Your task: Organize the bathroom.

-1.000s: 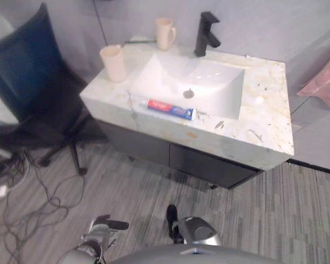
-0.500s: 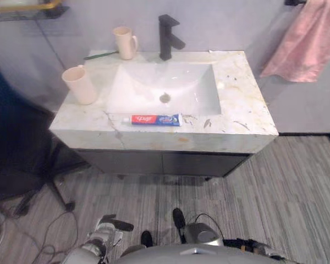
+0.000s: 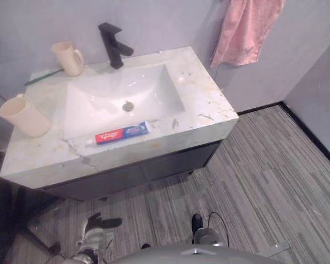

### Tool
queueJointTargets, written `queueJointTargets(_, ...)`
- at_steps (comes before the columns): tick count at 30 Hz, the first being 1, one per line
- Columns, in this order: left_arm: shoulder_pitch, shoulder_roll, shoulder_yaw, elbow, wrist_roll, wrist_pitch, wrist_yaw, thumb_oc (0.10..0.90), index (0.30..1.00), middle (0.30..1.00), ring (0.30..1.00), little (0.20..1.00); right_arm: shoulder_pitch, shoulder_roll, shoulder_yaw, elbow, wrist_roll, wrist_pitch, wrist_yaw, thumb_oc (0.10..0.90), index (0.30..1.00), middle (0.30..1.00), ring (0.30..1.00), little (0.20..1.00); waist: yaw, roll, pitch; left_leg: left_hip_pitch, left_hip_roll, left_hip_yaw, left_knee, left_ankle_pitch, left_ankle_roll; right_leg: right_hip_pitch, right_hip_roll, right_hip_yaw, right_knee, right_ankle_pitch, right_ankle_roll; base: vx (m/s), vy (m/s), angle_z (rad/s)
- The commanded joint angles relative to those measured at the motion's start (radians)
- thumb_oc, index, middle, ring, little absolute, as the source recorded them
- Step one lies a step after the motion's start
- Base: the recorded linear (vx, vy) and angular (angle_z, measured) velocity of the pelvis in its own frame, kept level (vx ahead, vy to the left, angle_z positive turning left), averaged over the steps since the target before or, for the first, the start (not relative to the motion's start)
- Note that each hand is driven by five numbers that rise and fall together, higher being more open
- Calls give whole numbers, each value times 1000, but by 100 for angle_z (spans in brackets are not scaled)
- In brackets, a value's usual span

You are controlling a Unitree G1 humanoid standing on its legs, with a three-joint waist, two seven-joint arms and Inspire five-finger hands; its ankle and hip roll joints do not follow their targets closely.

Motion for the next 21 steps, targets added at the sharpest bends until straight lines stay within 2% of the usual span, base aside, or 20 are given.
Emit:
queueJointTargets(1, -38, 73, 21, -102, 23, -148, 107, 800, 900, 900, 900, 900, -52, -18, -4, 27, -14, -2, -17, 800, 900, 900, 900, 900, 24, -8, 14, -53, -44, -7, 21, -33, 54, -51, 8, 63, 118, -159, 63, 24, -83, 6)
queueJointTargets(2, -27, 76, 32, -183, 19, -192, 124, 800, 900, 900, 900, 900, -53, -23, -8, 22, -8, -1, -15, 800, 900, 900, 900, 900, 41, -9, 15, -56, -40, -20, 22, -27, 50, -35, 15, 61, 109, -161, 56, 24, -99, 9)
queueJointTargets(3, -16, 84, 36, -274, 35, -194, 162, 800, 900, 900, 900, 900, -54, -25, -8, 17, 4, 1, -16, 800, 900, 900, 900, 900, 53, -9, 17, -57, -37, -33, 21, -21, 46, -22, 21, 61, 99, -162, 51, 21, -113, 11)
queueJointTargets(4, -7, 90, 39, -320, 41, -237, 184, 800, 900, 900, 900, 900, -55, -26, -8, 12, 8, -1, -17, 800, 900, 900, 900, 900, 62, -10, 18, -59, -37, -42, 22, -19, 44, -14, 25, 61, 93, -164, 47, 11, -76, 11)
queueJointTargets(5, -3, 99, 44, -379, 44, -225, 200, 800, 900, 900, 900, 900, -57, -28, -10, 11, 11, 1, -17, 800, 900, 900, 900, 900, 68, -10, 18, -60, -36, -47, 22, -17, 42, -9, 27, 61, 88, -164, 44, 5, -82, 11)
queueJointTargets(6, 6, 126, 51, -516, 64, -193, 261, 800, 900, 900, 900, 900, -61, -32, -7, 9, 27, 3, -18, 800, 900, 900, 900, 900, 85, -12, 21, -63, -35, -62, 26, -16, 38, 3, 30, 58, 78, -164, 39, 1, -77, 10)
queueJointTargets(9, 17, 159, 79, -689, 116, -203, 351, 800, 900, 900, 900, 900, -63, -37, -8, 19, 43, -1, -17, 800, 900, 900, 900, 900, 110, -16, 26, -67, -34, -84, 30, -12, 32, 21, 33, 47, 66, -165, 31, -4, -72, 17)
queueJointTargets(10, 18, 179, 92, -776, 136, -171, 382, 800, 900, 900, 900, 900, -62, -37, -10, 24, 52, -4, -17, 800, 900, 900, 900, 900, 119, -16, 26, -67, -33, -91, 29, -10, 29, 28, 34, 41, 62, -167, 29, -6, -83, 23)
queueJointTargets(13, 12, 241, 114, -973, 242, -159, 458, 800, 900, 900, 900, 900, -57, -39, -14, 41, 67, -11, -6, 800, 900, 900, 900, 900, 138, -20, 25, -64, -30, -108, 25, -6, 22, 46, 34, 20, 53, -172, 25, -3, -76, 28)
queueJointTargets(15, 9, 261, 122, -1042, 265, -146, 457, 800, 900, 900, 900, 900, -56, -41, -15, 45, 69, -13, -1, 800, 900, 900, 900, 900, 141, -21, 25, -63, -28, -112, 24, -5, 20, 50, 34, 16, 52, -173, 25, -8, -57, 28)
queueJointTargets(16, -7, 292, 124, -1143, 286, -119, 444, 800, 900, 900, 900, 900, -53, -42, -15, 53, 72, -16, 7, 800, 900, 900, 900, 900, 145, -21, 23, -63, -25, -115, 24, -4, 16, 57, 34, 7, 49, -175, 25, -7, -58, 20)
queueJointTargets(21, -53, 333, 116, -1295, 332, -89, 377, 800, 900, 900, 900, 900, -56, -42, -10, 73, 76, -29, 23, 800, 900, 900, 900, 900, 147, -18, 15, -59, -20, -119, 23, -1, 10, 72, 35, -5, 40, -179, 24, -8, -48, 22)
